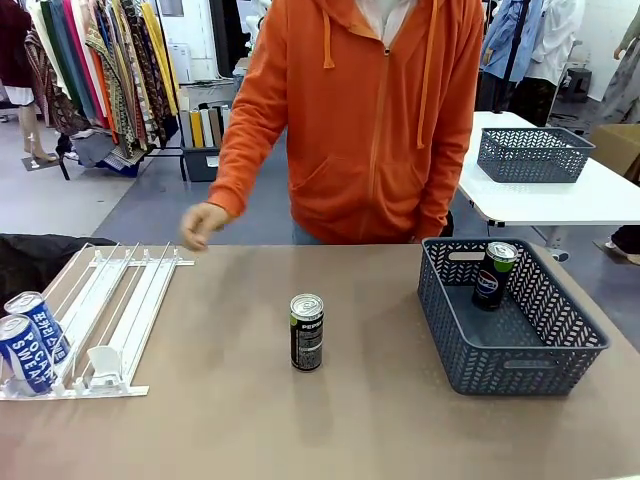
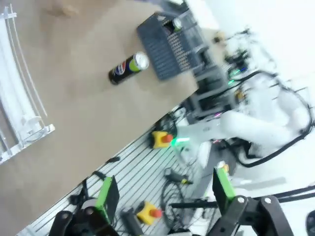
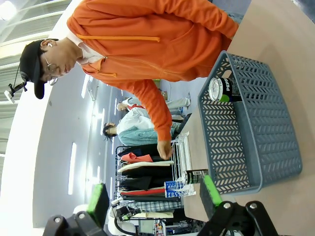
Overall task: Retrieve and store the cans from the dispenser.
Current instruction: Pick up the last remaining can from one row of the Automatic Can Dispenser and place it in the middle of the table, then pick up one can from the Automatic Can Dispenser and place it in the middle of the table.
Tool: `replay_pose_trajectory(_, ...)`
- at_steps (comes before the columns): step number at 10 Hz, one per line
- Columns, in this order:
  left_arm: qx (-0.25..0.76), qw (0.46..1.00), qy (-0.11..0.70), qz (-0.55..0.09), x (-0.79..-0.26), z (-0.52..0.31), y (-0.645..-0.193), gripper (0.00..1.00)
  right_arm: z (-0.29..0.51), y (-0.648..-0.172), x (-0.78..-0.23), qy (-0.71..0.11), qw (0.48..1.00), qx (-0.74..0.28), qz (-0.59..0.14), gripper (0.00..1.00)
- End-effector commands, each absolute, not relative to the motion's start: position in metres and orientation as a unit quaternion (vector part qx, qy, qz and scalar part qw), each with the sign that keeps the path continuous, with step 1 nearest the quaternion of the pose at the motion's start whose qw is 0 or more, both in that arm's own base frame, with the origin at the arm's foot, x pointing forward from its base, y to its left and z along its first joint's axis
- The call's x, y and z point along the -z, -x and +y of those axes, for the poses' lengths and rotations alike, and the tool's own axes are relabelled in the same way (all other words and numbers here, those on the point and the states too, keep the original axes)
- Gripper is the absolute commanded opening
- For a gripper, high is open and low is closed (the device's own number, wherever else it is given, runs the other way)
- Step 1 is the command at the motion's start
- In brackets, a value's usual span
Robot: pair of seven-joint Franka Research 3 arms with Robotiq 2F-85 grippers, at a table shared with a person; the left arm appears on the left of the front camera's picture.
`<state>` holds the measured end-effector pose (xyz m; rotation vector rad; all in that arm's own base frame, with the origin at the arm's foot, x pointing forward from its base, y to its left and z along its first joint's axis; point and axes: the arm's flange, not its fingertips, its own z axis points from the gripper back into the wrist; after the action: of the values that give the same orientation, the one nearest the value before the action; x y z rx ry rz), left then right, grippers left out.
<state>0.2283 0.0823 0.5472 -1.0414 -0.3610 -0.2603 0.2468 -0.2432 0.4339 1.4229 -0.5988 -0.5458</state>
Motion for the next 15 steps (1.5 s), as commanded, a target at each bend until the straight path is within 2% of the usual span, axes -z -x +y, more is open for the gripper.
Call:
replay_pose_trajectory(1,0.100,0.816,0.545,-0.168,-0.519,0.088,-0.247,1.00,-0.244,-0.248,-0.437,-0.637,0.681,0.238,-0.272,1.00)
replay_pose_trajectory(2,0.103,0.805,0.560,-0.167,-0.505,0.090,-0.246,1.00,-0.244,-0.248,-0.437,-0.637,0.681,0.238,-0.272,1.00)
replay_pose_trajectory(3,0.101,0.826,0.525,-0.177,-0.532,0.105,-0.230,1.00,-0.244,-0.248,-0.437,-0.637,0.681,0.238,-0.272,1.00)
replay_pose_trajectory(15,0.090,0.833,0.519,-0.170,-0.530,0.105,-0.229,1.00,-0.244,-0.248,-0.437,-0.637,0.681,0.238,-0.272,1.00)
